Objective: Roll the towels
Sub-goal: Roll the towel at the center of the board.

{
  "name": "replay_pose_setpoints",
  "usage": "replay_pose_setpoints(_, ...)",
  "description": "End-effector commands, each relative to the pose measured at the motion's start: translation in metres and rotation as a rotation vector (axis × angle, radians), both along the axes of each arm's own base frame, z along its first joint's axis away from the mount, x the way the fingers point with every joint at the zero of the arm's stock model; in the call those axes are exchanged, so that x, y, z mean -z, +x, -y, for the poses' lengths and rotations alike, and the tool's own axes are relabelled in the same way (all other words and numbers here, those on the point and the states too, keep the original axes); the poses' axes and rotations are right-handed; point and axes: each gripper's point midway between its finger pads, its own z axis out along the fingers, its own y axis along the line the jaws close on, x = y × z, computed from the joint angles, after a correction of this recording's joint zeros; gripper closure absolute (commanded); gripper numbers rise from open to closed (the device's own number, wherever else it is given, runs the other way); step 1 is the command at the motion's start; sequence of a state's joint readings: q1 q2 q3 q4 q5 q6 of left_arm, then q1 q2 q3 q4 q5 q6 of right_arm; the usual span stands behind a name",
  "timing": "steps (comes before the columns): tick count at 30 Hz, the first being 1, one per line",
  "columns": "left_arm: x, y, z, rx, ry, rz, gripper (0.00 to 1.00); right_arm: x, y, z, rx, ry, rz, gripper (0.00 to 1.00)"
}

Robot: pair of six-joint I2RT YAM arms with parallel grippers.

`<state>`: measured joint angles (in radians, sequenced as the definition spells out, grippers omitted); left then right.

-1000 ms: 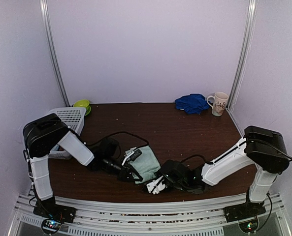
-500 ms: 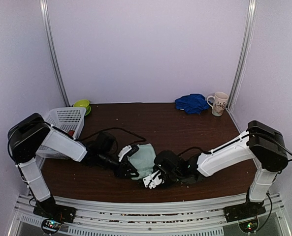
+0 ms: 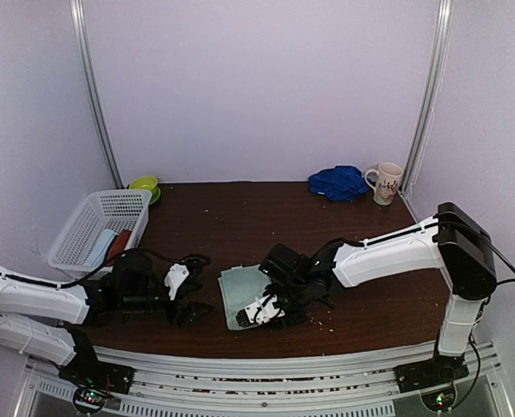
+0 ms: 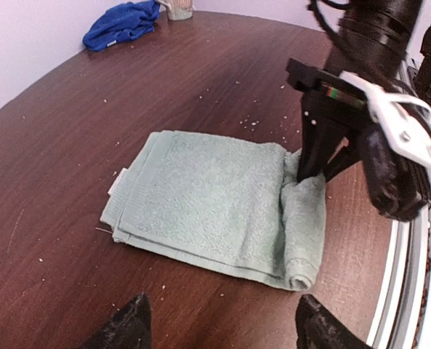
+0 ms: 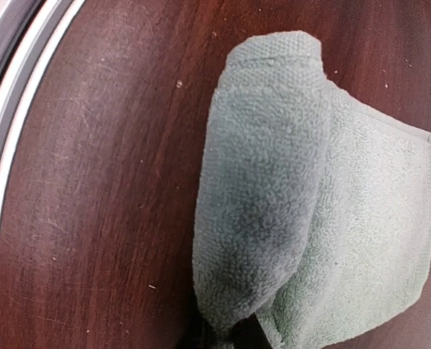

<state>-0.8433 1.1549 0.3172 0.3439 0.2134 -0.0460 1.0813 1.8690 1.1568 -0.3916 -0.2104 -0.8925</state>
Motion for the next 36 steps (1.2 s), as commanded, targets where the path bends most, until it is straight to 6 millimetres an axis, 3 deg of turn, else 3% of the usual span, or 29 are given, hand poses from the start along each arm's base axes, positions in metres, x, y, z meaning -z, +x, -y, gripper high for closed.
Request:
replay_pose_setpoints(1, -0.031, -0.005, -0.004, -0.015, -0.055, 0.25, 0.3, 0.018, -0.027, 0.017, 0.019, -0.114, -0.268, 1.0)
replay_pose_setpoints(4, -0.034, -0.012, -0.001, 0.013, -0.045, 0.306, 0.3, 0.019, -0.026, 0.016, 0.039, -0.159, -0.366, 1.0)
replay_pose_setpoints(13, 0.001, -0.032, 0.028, 0.13, 0.144, 0.383, 0.31, 0.024, -0.022, 0.014, 0.088, -0.249, -0.628, 1.0)
replay_pose_setpoints(18, 0.006, -0.041, 0.038, 0.177, 0.179, 0.434, 0.31, 0.022, -0.016, 0.012, 0.121, -0.268, -0.738, 1.0)
replay_pose_setpoints(26, 0.014, -0.037, 0.062, 0.203, 0.314, 0.529, 0.31, 0.033, -0.008, 0.013, 0.158, -0.311, -0.778, 1.0)
replay_pose_setpoints(36, 0.048, -0.034, 0.078, 0.268, 0.459, 0.527, 0.39, 0.033, -0.002, 0.011, 0.177, -0.299, -0.781, 1.0)
